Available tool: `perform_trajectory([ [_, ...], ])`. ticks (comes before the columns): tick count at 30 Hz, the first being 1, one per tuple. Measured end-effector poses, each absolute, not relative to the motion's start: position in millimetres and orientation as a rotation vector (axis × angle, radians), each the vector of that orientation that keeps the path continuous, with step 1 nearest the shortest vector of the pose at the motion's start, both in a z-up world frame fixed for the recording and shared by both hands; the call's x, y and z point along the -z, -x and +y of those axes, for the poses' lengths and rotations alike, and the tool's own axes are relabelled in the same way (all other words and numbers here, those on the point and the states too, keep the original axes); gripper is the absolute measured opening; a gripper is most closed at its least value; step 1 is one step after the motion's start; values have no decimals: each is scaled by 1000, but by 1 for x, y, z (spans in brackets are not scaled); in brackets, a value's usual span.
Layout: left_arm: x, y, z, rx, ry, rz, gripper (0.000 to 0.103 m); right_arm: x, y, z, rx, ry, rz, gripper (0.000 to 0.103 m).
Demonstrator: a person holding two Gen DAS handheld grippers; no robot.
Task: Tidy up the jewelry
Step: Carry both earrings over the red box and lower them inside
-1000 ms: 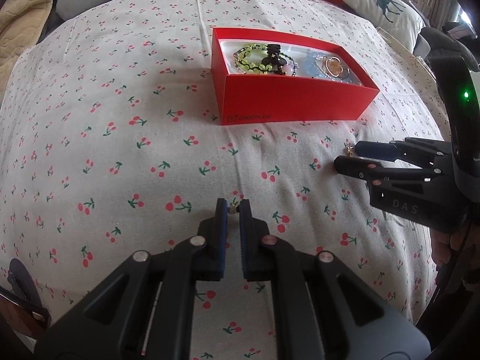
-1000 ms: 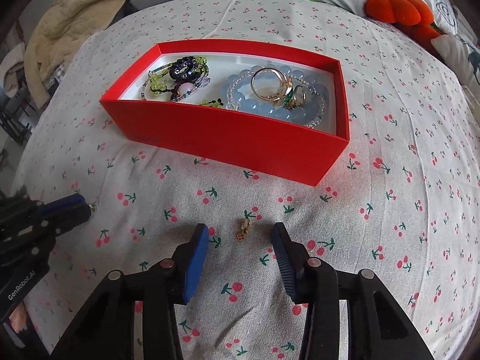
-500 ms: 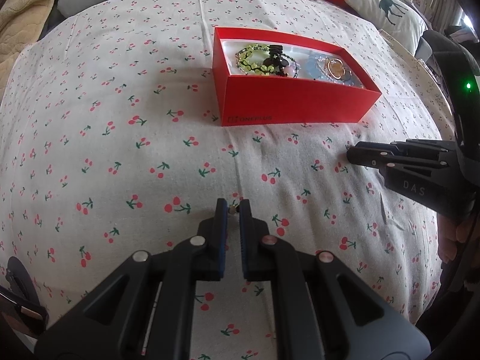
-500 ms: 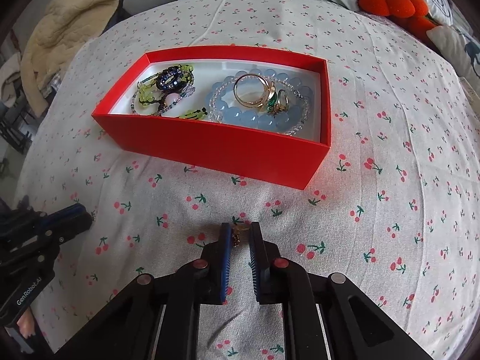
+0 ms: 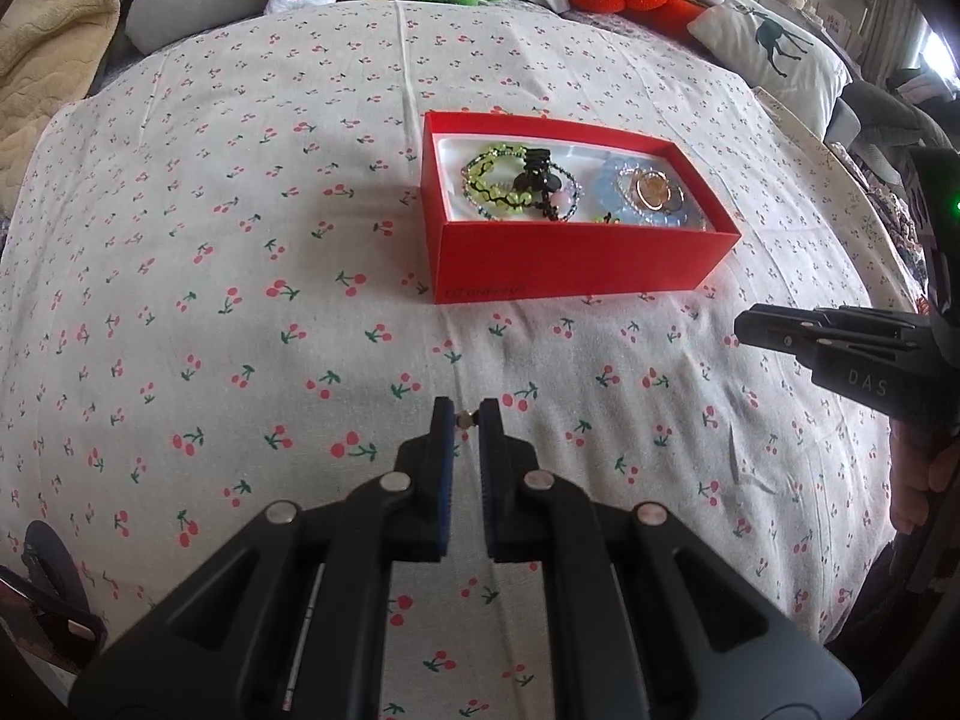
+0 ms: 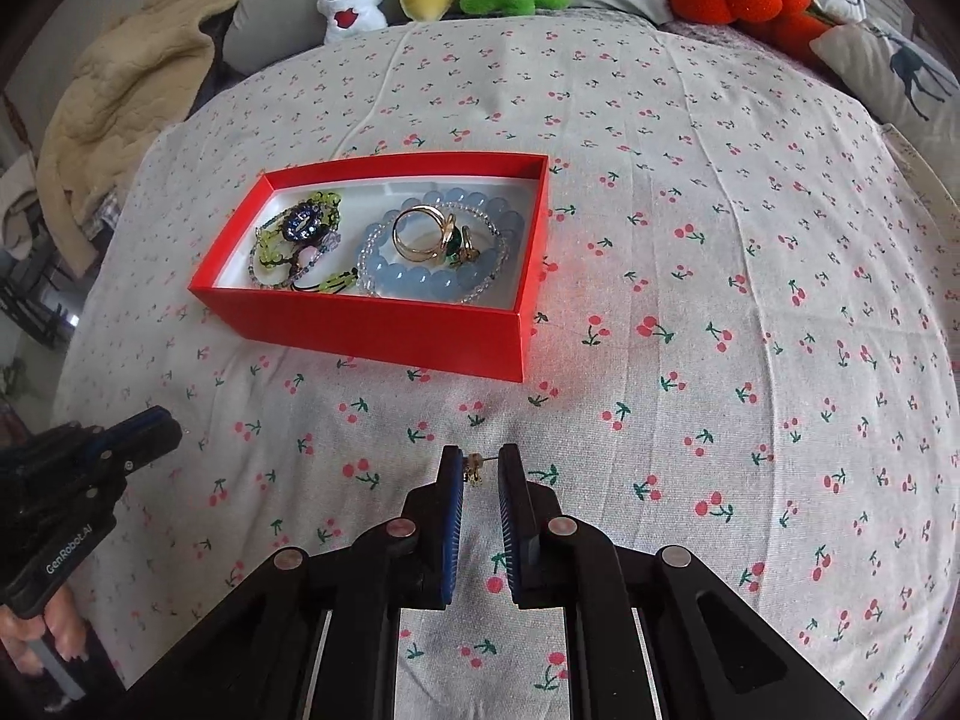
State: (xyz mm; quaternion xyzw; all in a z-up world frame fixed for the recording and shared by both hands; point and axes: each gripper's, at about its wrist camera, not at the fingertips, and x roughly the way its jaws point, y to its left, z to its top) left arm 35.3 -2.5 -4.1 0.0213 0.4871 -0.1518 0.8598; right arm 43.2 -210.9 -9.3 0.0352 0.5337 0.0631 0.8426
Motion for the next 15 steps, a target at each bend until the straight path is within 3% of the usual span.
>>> perform_trajectory([
  [15,-36,-50,-14,317,24,933,9,-46,-43,-215,-162,-137,1001,12],
])
